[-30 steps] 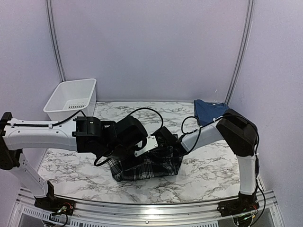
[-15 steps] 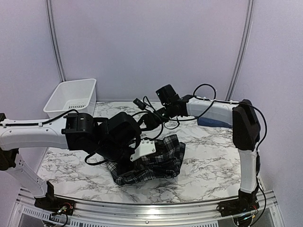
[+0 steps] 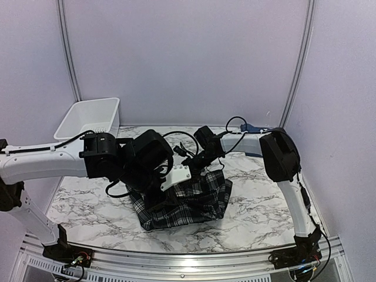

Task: Fold and stack the mixed laundry pile
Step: Fold the rectangle-folded skirt at the center of the board.

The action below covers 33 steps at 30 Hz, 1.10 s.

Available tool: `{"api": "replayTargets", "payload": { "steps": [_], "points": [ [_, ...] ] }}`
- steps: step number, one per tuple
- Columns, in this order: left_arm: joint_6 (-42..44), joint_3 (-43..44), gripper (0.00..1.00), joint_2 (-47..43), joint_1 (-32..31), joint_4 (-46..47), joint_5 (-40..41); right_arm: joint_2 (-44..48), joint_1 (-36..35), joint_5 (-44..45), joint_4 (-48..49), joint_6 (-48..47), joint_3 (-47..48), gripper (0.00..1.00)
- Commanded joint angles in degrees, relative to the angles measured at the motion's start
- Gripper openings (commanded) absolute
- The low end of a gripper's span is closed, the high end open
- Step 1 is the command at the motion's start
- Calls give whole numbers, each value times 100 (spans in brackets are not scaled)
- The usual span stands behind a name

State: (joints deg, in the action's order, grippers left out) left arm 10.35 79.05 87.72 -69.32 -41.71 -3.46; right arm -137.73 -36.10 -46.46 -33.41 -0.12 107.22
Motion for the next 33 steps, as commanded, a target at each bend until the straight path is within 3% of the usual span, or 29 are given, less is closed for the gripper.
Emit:
{"api": "replayTargets", "payload": {
  "steps": [1, 10, 16, 20, 26, 31, 33],
  "points": [
    [227, 457, 0, 241, 350, 107, 171, 207, -142, -539, 5, -142, -392, 43],
    [781, 853, 0, 1060, 971, 127, 480, 623, -463, -1351, 435, -23, -1069, 35],
    [996, 676, 0, 1475, 1146, 242, 406, 741, -430, -1167, 710, 386, -1196, 38],
    [1034, 373, 0, 1603, 1251, 547, 528, 1010, -64, -960, 1301, 1206, -1195, 47],
    [1178, 424, 4, 1864, 1436, 769, 617, 1641, 588, -512, 1368, 1464, -1240, 50],
    [1102, 508, 7, 2163, 1674, 983, 712, 2453, 1086, -191, 1440, 1614, -2036, 50],
    [830, 687, 16, 2278, 1856, 985, 1012, 2939, 1208, -183, 1606, 1734, -2496, 51]
  ]
}}
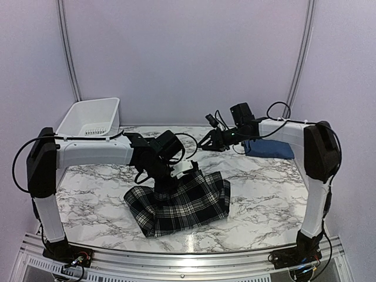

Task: Fold and stack the mixed laundry pile
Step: Fold the rectangle-folded skirt at the center of the board.

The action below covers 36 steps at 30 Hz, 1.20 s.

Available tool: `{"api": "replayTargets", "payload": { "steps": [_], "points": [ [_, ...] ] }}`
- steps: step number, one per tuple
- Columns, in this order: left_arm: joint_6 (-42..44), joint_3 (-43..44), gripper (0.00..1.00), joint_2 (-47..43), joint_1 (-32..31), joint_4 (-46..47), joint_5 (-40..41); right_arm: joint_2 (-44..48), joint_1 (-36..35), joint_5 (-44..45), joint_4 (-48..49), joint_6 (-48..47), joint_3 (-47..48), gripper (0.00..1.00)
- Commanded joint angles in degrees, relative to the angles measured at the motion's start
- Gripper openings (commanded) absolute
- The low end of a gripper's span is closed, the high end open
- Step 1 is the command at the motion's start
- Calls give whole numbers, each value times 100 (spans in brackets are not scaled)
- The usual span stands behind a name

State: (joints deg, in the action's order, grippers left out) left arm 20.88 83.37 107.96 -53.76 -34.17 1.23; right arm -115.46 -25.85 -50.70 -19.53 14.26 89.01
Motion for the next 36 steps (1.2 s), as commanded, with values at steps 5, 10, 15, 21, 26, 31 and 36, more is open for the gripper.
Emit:
{"api": "replayTargets", "payload": {
  "steps": [5, 10, 15, 21, 26, 31, 36],
  "points": [
    [-1578, 396, 76, -245, 805, 311, 659, 1805, 176, 62, 113, 334, -1504, 52],
    [-2736, -215, 99, -1566, 859, 554, -29, 2605, -324, -5, 379, 765, -2215, 53],
    [-5172, -1505, 99, -2485, 1015, 1598, -1646, 2700, -893, 67, 609, 1203, -2450, 53],
    [-6264, -2445, 99, -2915, 526, 2866, -2607, 2440, -1307, 31, 1086, 1688, -2518, 53],
    [-7150, -3196, 99, -2680, 450, 4278, -3023, 2027, -1466, 29, 1639, 2116, -2665, 52],
    [-7224, -3437, 98, -2106, 566, 4442, -2868, 1537, -1469, 63, 1818, 2203, -2862, 52],
    [-7119, -3623, 95, -1308, 976, 4457, -2849, 992, -1299, 444, 1853, 2135, -3362, 51]
  ]
}}
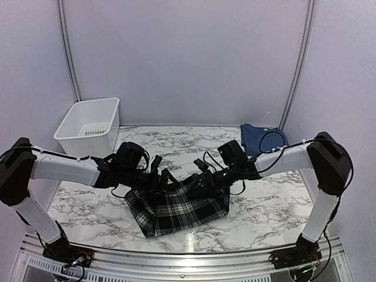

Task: Fold and stack the mixed laundry pile
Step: Fold the rectangle-folded skirt at the center of the board, then smooth out the square-folded skirt at the center of the board.

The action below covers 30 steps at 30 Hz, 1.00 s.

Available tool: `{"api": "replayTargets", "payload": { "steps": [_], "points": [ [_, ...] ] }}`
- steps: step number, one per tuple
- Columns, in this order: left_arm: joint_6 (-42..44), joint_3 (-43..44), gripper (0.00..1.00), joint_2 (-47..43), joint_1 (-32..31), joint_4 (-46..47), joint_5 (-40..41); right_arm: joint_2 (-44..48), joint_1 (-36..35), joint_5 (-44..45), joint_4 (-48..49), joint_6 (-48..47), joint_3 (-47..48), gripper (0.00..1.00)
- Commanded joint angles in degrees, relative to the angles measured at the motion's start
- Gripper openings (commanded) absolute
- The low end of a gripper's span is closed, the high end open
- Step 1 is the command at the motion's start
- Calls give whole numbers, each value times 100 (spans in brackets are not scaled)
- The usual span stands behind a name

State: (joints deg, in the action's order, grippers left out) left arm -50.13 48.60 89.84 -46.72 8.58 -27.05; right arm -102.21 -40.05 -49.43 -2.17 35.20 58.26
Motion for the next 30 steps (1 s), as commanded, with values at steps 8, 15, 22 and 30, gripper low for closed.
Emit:
{"api": "replayTargets", "payload": {
  "steps": [8, 15, 22, 30],
  "points": [
    [665, 542, 88, 1956, 744, -511, 37, -1233, 501, 487, 130, -307, -355, 51],
    [1247, 1306, 82, 2575, 1317, -846, -245, -1673, 929, 326, -220, -648, 465, 50],
    [2187, 2123, 90, 1586, 1229, -1731, -608, -321, 903, -581, 310, 135, 769, 55],
    [1833, 2285, 93, 1857, 963, -1428, -509, -1259, 867, -424, 1011, 523, 1220, 57]
  ]
}}
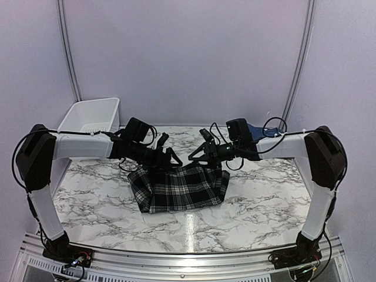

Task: Fold and stack the mixed laundry pile
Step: Smooth out the square-folded skirt at the center of the board.

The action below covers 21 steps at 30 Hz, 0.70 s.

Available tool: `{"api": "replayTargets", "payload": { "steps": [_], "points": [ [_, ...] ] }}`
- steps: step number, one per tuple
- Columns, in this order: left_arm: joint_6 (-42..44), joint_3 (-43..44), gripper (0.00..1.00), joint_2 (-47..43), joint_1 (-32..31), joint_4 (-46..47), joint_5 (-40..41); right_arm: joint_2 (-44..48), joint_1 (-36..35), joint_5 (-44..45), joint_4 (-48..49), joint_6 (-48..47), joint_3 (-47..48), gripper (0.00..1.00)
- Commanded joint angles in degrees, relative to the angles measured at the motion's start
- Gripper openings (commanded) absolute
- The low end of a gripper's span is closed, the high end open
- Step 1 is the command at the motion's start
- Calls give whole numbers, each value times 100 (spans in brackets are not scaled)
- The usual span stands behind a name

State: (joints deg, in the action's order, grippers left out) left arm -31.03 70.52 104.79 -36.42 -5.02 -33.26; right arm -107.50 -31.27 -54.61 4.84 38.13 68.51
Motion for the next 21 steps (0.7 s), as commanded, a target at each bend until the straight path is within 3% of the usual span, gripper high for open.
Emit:
{"api": "replayTargets", "payload": {
  "steps": [1, 8, 13, 21],
  "points": [
    [-139, 81, 93, 490, -59, 62, 140, -910, -3, 133, 308, 185, 280, 57],
    [-523, -102, 92, 1383, 295, 832, 256, -1754, 324, 410, 236, -224, 211, 55],
    [-304, -136, 92, 1694, 417, 720, 324, -2037, 367, 317, 203, -306, 264, 52],
    [946, -19, 99, 136, 411, -218, 1233, -650, 367, 290, -554, -599, 665, 52]
  ]
}}
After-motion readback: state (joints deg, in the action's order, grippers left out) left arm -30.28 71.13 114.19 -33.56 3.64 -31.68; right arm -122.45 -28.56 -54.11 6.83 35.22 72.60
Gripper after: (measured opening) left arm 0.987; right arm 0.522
